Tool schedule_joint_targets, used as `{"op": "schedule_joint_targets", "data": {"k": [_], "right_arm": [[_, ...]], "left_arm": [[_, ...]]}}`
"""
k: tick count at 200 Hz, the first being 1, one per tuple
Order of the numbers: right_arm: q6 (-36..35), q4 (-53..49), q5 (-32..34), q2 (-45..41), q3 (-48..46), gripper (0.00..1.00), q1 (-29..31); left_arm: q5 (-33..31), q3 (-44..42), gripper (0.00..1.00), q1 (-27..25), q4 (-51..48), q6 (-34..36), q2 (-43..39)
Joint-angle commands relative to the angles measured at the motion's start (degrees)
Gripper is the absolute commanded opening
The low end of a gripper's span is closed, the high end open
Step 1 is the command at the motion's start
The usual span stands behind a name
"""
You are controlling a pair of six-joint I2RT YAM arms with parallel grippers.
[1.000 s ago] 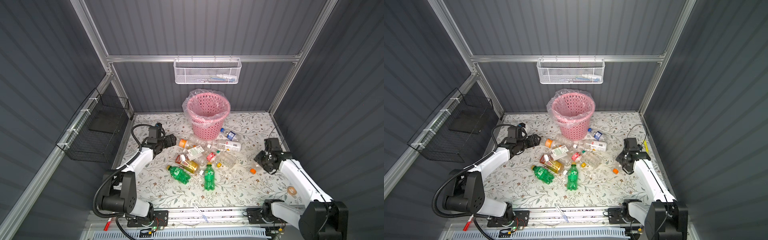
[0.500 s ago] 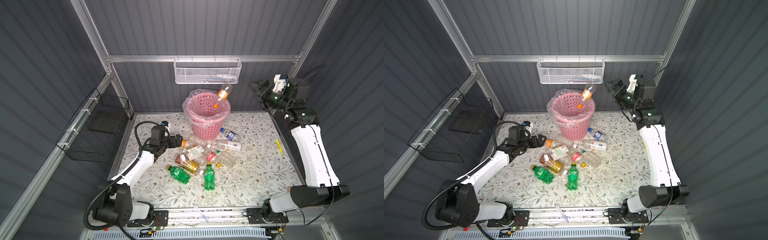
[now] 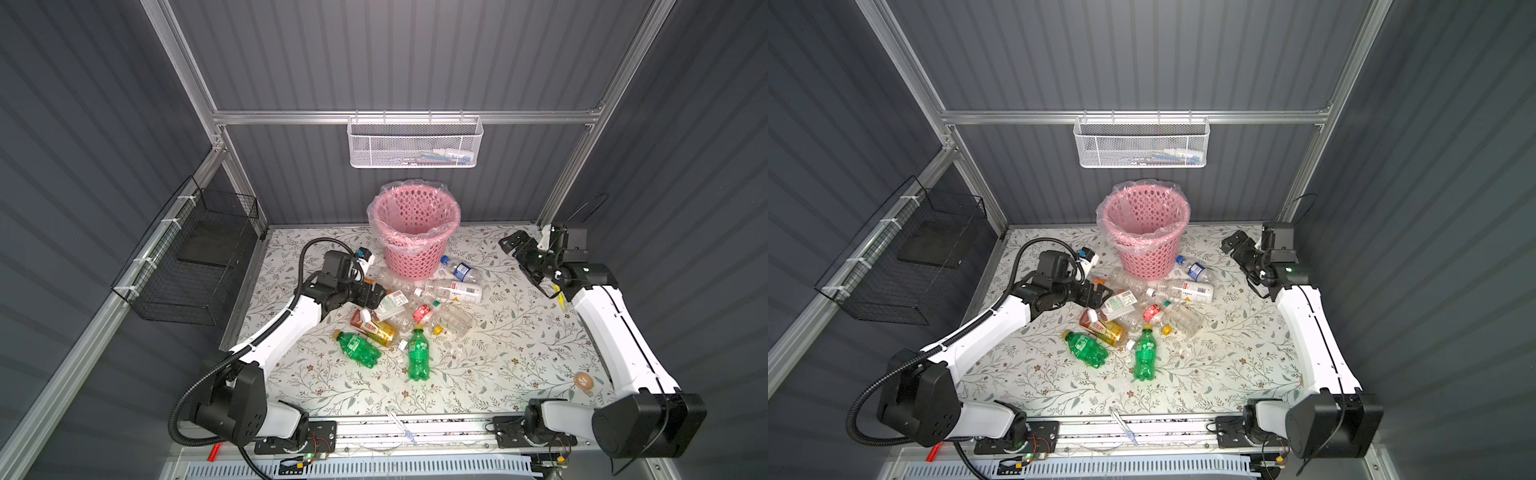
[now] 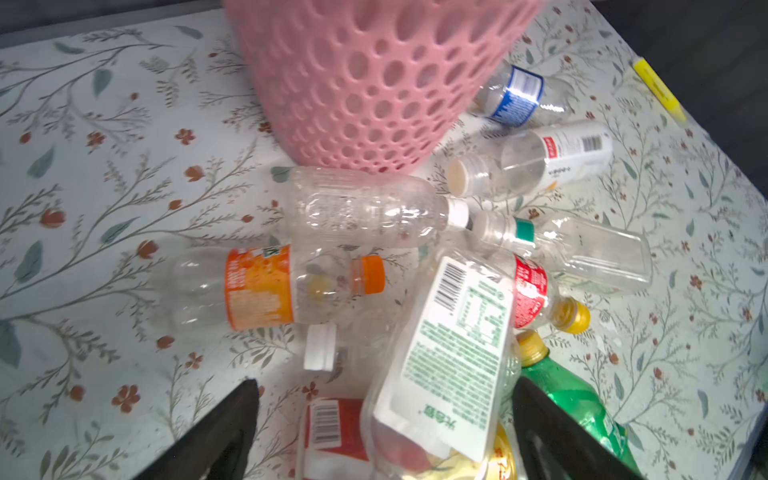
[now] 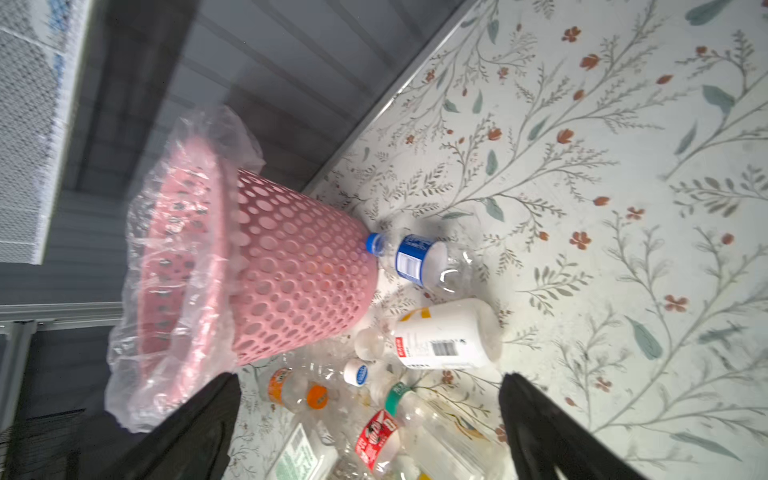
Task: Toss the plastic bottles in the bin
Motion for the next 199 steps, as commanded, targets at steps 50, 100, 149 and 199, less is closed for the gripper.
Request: {"op": "schedule_joint_targets", "data": {"k": [50, 100, 149, 199], "right_arm": [[-4.45, 1.30, 0.74, -1.00, -6.44, 0.99, -0.13], [-5.09, 2.53, -0.09, -0.40, -6.96, 0.98, -0.14], [-4.62, 4.00, -0.44, -0.60, -8.49, 0.96, -0.10], [-4.22, 4.67, -0.52, -0.51, -9.33, 0.95, -0.07]], "left_arm": [[-0.57, 1.99, 1.00, -6.54, -4.27, 10.57, 4.66], [-5.81, 1.24, 0.99, -8.50, -1.09, 10.17, 7.99], [-6.37, 2.41, 0.96, -8.52, -1.04, 10.00, 10.70], [-8.11, 0.90, 0.71, -8.52, 2.42, 8.70, 8.61]]}}
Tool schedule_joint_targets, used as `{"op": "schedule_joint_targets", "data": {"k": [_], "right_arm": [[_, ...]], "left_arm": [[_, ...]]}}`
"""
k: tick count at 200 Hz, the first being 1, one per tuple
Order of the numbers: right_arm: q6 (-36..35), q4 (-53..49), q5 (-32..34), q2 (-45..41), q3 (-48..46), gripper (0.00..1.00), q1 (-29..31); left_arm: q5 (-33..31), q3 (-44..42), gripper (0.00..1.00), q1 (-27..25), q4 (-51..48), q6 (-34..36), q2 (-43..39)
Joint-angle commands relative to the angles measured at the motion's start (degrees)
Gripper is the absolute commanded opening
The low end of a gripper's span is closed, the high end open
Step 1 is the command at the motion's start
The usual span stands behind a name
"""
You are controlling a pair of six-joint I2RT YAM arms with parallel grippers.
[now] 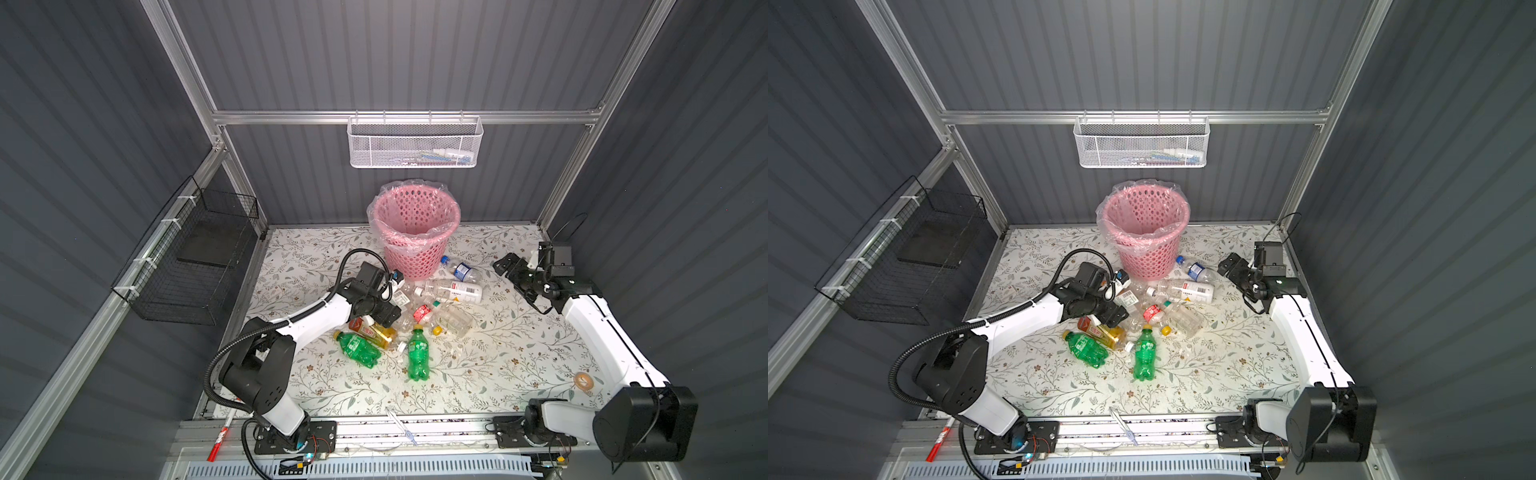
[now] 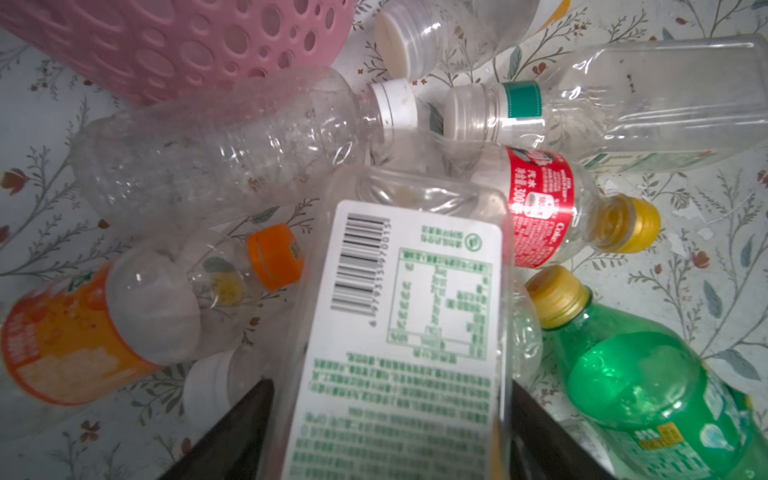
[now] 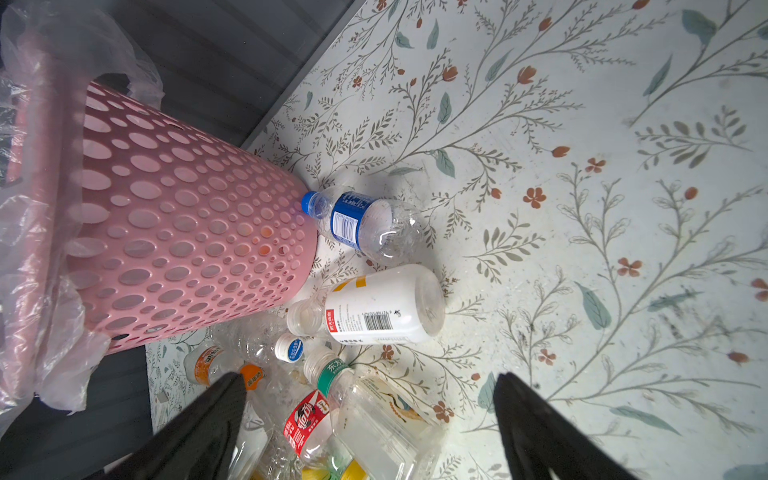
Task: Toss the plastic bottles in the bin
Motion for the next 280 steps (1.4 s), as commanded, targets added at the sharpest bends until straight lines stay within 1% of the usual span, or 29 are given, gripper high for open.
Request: {"op": "schedule_joint_targets", "data": {"k": [1, 20, 33, 54, 77, 96, 104, 129, 143, 160, 172, 185, 190, 193, 204, 215, 232, 239, 253, 261, 269, 272, 280], "right_arm": [[-0.13, 0.83, -0.31, -0.27, -0.77, 0.95, -0.06], [0.00, 0.89, -0.31, -0.49, -1.03, 0.95, -0.14], [0.07, 0.86, -0.23, -0.58, -1.20, 0.95, -0.14], [0.25, 0.69, -0.28, -0.77, -1.21, 0.94, -0.14], [0.01, 0.46, -0.06, -0.88, -1.19, 0.94, -0.14], [0.04, 0.83, -0.72, -0.33, -1.30, 0.94, -0.09], [0.24, 1.03, -1.37, 0.01, -1.38, 0.94, -0.14], [0.91, 1.94, -3.07, 1.25, -1.86, 0.93, 0.23], [1.38, 2.67, -3.59, 1.74, -2.51, 0.93, 0.38], [1.76, 3.44, -4.22, 2.41, -3.09, 0.93, 0.73], [1.98, 3.79, -4.61, 2.82, -3.51, 0.93, 0.91], [2.26, 4.47, -4.86, 3.20, -4.21, 0.93, 1.04], [2.43, 4.75, -5.00, 3.32, -4.59, 0.93, 1.13], [2.50, 4.88, -5.11, 3.48, -4.76, 0.93, 1.17], [2.84, 4.90, -5.23, 3.78, -5.78, 0.93, 1.40], [3.53, 6.95, -5.45, 4.36, -6.56, 0.92, 1.57], [4.12, 7.53, -7.22, 5.54, -6.92, 0.92, 2.00], [4.21, 7.64, -7.28, 5.91, -6.92, 0.92, 2.34], [4.46, 8.01, -7.26, 6.29, -6.75, 0.92, 3.04], [4.80, 8.35, -7.29, 6.44, -6.51, 0.92, 3.40], [5.53, 8.92, -7.27, 6.70, -6.32, 0.92, 3.68], [5.81, 9.17, -9.48, 6.80, -6.23, 0.92, 3.64], [6.76, 10.14, -11.05, 7.07, -6.06, 0.92, 3.86]], "left_arm": [[-1.48, 0.11, 0.70, -0.11, 1.93, -0.07, -1.76], [-1.63, -0.15, 0.60, -0.11, 2.04, -0.35, -2.77], [-1.80, -0.54, 0.56, -0.07, 2.27, -0.59, -3.41], [-2.78, -0.55, 0.54, -0.11, 1.72, -1.74, -4.97], [-5.02, -2.17, 0.54, 0.63, 1.99, -3.58, -9.59], [-2.80, -4.64, 0.54, 5.67, 2.12, -7.40, -13.05], [-1.63, -5.98, 0.54, 8.89, 2.38, -9.87, -14.49], [-1.19, -10.42, 0.54, 18.23, 4.23, -18.25, -18.82], [3.54, -12.71, 0.55, 23.63, 5.67, -22.89, -20.06], [6.74, -14.59, 0.55, 28.36, 7.26, -27.40, -20.42], [7.91, -15.05, 0.55, 31.11, 8.04, -30.54, -19.80], [11.20, -15.84, 0.55, 33.60, 10.18, -33.49, -18.51], [11.46, -16.01, 0.55, 34.08, 11.02, -34.40, -17.89], [13.36, -16.03, 0.55, 34.28, 11.39, -34.66, -17.55], [15.50, -16.02, 0.56, 34.34, 13.40, -34.56, -16.38], [16.30, -15.38, 0.56, 34.35, 15.26, -34.51, -15.79], [16.80, -9.79, 0.56, 34.34, 14.73, -32.80, -15.37], [17.17, -5.82, 0.56, 34.34, 14.28, -32.56, -15.03], [20.29, 3.54, 0.56, 34.14, 14.85, -32.73, -13.30], [21.93, 11.91, 0.57, 33.67, 14.48, -32.62, -11.23], [25.23, 21.25, 0.57, 32.85, 13.18, -32.85, -8.16], [26.65, 25.37, 0.58, 32.61, 11.87, -32.93, -6.91], [27.87, 33.47, 0.63, 30.62, 10.46, -33.23, -3.57]]}}
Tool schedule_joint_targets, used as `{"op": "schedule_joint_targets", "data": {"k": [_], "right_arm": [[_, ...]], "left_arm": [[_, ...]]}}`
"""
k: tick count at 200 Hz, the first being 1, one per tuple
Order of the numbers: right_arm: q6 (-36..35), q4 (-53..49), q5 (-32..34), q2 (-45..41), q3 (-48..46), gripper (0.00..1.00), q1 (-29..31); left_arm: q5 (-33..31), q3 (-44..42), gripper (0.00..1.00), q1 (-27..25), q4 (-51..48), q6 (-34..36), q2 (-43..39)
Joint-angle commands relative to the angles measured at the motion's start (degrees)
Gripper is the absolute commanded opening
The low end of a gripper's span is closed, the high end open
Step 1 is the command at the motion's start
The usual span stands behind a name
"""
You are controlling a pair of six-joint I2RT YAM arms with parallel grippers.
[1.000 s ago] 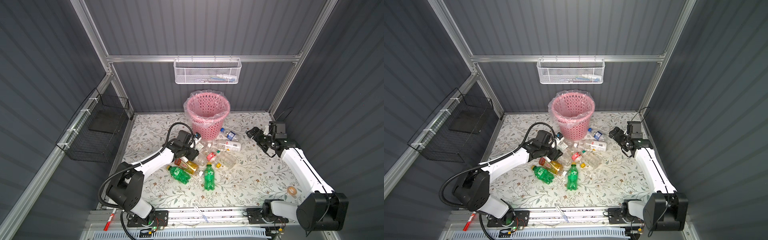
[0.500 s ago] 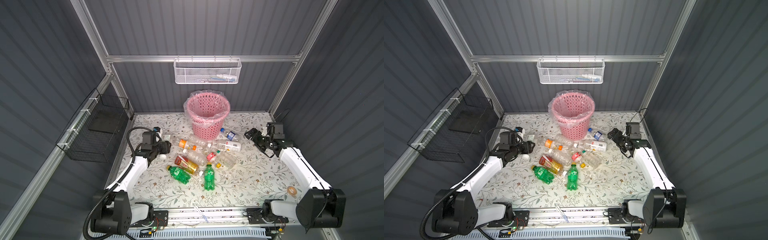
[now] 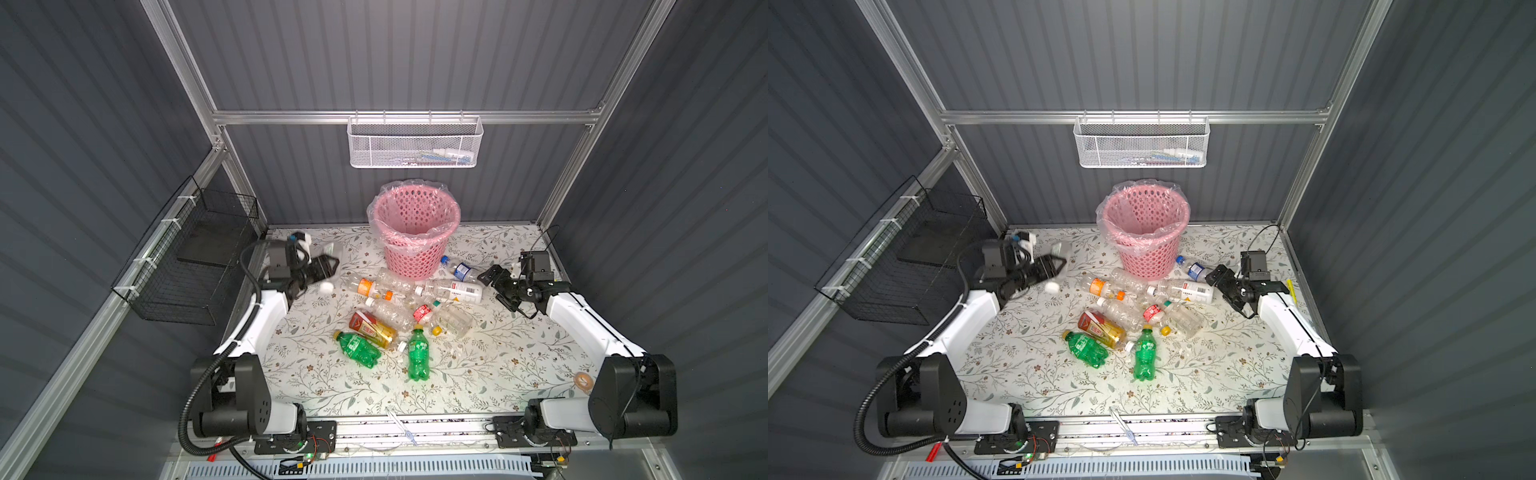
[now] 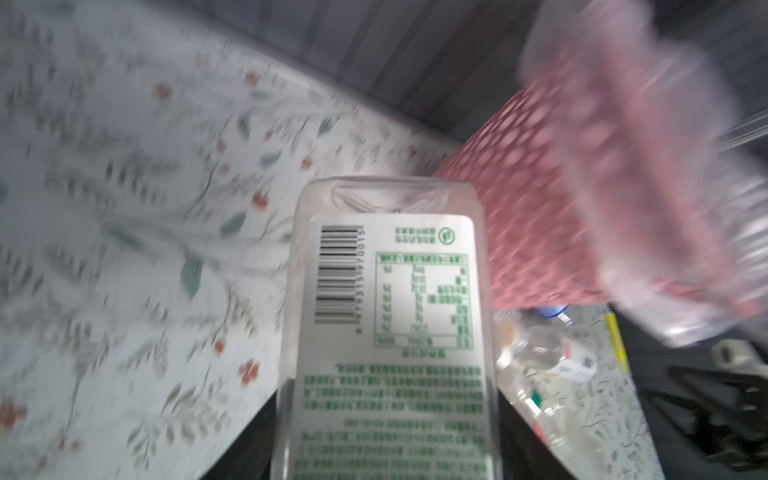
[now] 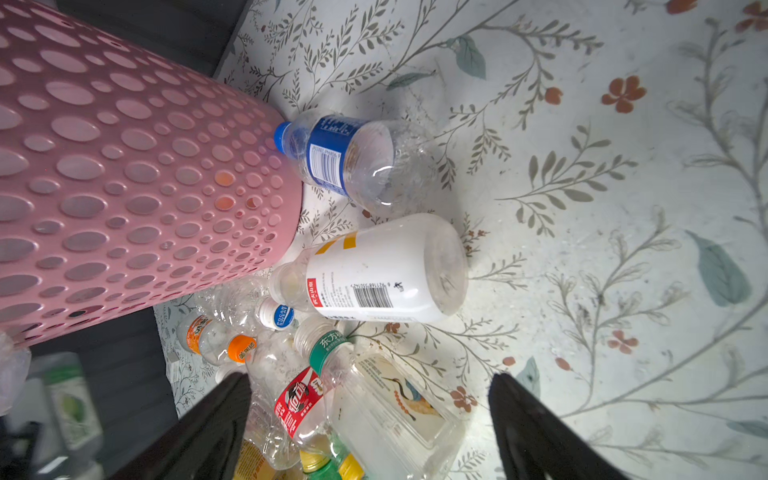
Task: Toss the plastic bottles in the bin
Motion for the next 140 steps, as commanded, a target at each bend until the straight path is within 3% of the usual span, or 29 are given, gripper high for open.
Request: {"op": "schedule_joint_targets", "data": {"k": [1, 18, 37, 51, 83, 103, 140], "right_arm": [[2.48, 2.90, -4.18, 0.36, 0.29, 0.92, 0.77], [3.49, 3.60, -4.26, 0.62, 0.89, 0.92, 1.38], [3.80, 3.65, -3.76, 0.39, 1.13, 0.92, 1.85], [3.72, 3.09, -3.32, -0.14, 0.91, 0.93, 1.95], [2.07, 0.36, -1.83, -1.04, 1.39, 0.93, 1.92], [-0.73, -1.77, 0.14, -0.72, 2.98, 0.93, 2.03], [-12.57, -11.26, 4.70, 0.75, 6.81, 0.93, 4.08]], "left_arm": [[8.79, 22.76, 0.64, -3.24, 2.18, -0.72, 4.42], [6.90, 35.01, 0.99, -9.44, 1.21, 0.19, 10.97], [7.53, 47.16, 1.00, -11.14, -4.25, -0.59, 19.85], [6.66, 50.37, 1.00, -11.14, -6.93, 0.18, 22.64], [-3.33, 44.00, 1.00, -9.22, -5.96, 0.99, 19.20], [-3.71, 37.75, 1.00, -6.20, -1.96, -1.08, 14.92], [-6.60, 24.84, 1.00, -1.87, -0.90, 1.09, 5.47]]}}
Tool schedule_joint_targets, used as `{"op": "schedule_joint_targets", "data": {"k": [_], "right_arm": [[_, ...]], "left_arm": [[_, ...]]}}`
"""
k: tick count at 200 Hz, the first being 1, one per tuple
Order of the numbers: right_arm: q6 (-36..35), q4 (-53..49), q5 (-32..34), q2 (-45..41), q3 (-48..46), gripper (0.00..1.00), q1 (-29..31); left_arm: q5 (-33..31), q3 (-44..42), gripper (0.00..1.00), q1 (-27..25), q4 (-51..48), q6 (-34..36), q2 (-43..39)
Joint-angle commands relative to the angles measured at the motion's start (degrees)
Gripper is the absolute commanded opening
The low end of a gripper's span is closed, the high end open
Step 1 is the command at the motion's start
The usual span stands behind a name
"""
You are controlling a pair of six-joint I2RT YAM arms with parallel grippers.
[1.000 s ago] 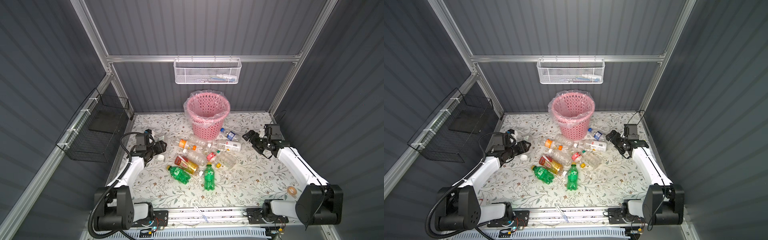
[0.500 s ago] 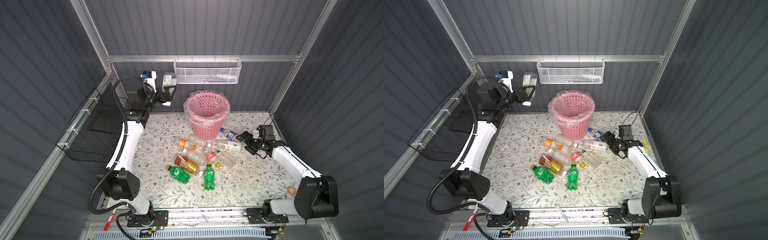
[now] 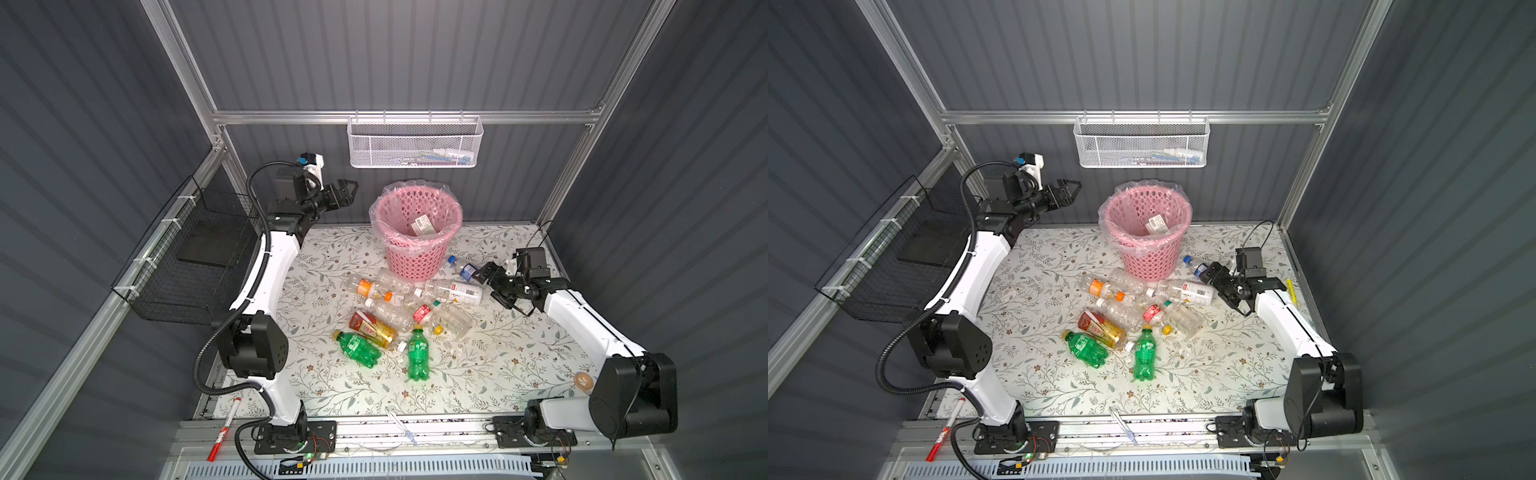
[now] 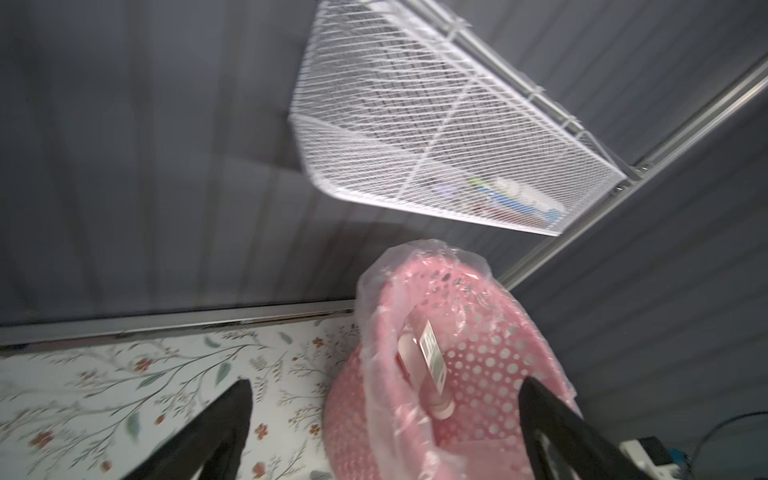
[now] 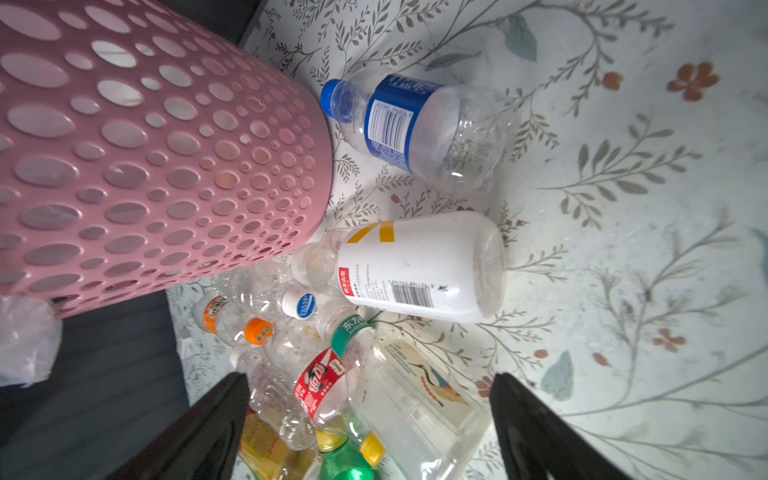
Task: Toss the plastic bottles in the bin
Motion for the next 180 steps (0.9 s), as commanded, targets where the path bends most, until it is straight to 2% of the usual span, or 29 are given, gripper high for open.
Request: {"op": "schedule_joint_targets", "data": {"k": [1, 17, 39, 54, 84, 130, 180], "right_arm": [[-9.67, -7.14, 4.03, 0.69, 2.98, 0.93, 1.86], [-14.41, -10.32, 5.40, 1.70, 4.33, 0.92, 4.48], [-21.07, -14.56, 7.22, 4.41, 6.24, 0.92, 9.99], [-23.92, -17.40, 10.52, 6.54, 7.36, 0.90, 13.80], [-27.51, -18.20, 12.43, 9.55, 7.49, 0.90, 19.02], [-30.51, -18.30, 19.30, 15.13, 9.97, 0.93, 22.09], [-33.31, -17.28, 20.72, 18.78, 10.51, 0.95, 23.60]], "left_arm": [[-3.37, -5.38, 1.00, 2.07, 2.16, 1.35, -9.23], [-6.24, -10.44, 1.00, 3.03, -0.71, 3.54, -11.73], [-6.93, -17.14, 1.00, 3.95, -4.07, 4.86, -13.70], [-7.11, -22.98, 1.00, 4.15, -4.78, 4.86, -14.90], [-6.87, -30.49, 1.00, 4.24, -3.65, 4.58, -16.72], [-6.03, -32.48, 1.00, 4.42, -2.45, 5.04, -16.04], [-5.89, -34.90, 1.00, 4.42, -0.20, 4.42, -15.41]]}}
